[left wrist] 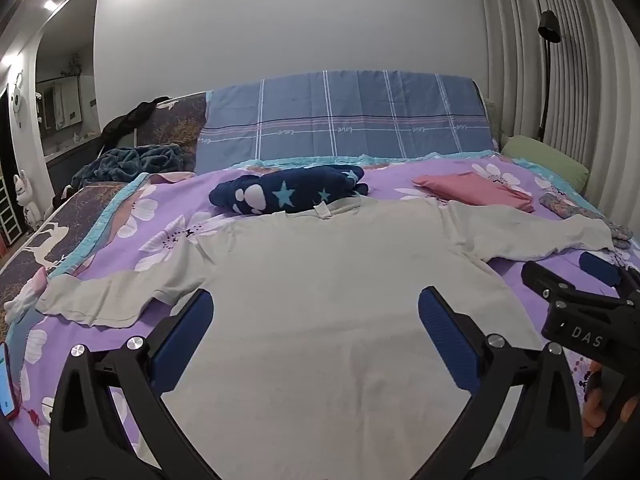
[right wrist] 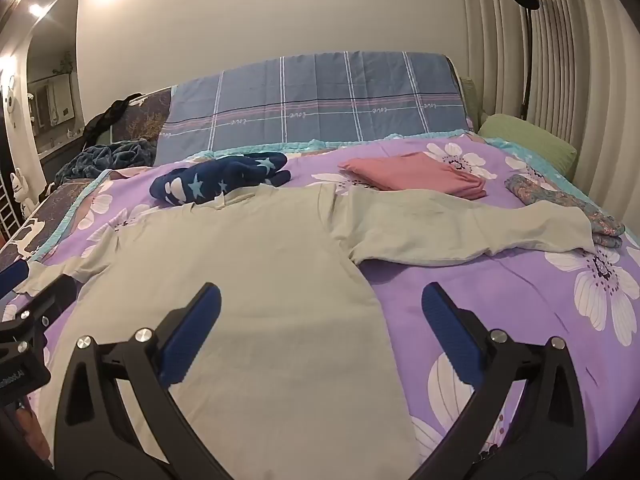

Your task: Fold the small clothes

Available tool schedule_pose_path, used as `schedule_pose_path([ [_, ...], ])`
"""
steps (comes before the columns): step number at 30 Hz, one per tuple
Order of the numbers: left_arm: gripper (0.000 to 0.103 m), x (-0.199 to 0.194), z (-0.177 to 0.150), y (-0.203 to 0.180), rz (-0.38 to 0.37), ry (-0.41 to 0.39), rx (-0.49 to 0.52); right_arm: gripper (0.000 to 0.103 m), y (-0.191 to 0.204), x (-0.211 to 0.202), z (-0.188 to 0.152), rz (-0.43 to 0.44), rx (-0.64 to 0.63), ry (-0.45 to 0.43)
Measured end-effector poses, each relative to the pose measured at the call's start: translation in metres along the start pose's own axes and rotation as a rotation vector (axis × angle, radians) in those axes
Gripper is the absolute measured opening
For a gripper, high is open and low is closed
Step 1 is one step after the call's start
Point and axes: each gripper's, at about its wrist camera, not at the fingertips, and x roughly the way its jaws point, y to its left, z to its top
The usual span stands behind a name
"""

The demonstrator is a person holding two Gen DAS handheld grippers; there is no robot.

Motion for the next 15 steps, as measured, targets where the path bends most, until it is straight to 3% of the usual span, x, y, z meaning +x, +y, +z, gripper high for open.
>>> schedule_pose_path([
  [15, 0.102, 0.007, -0.0044, -0.001, 0.008, 0.029, 0.009, 0.101, 0.0023, 0.0011, 0.0022, -0.015, -0.025, 0.007],
])
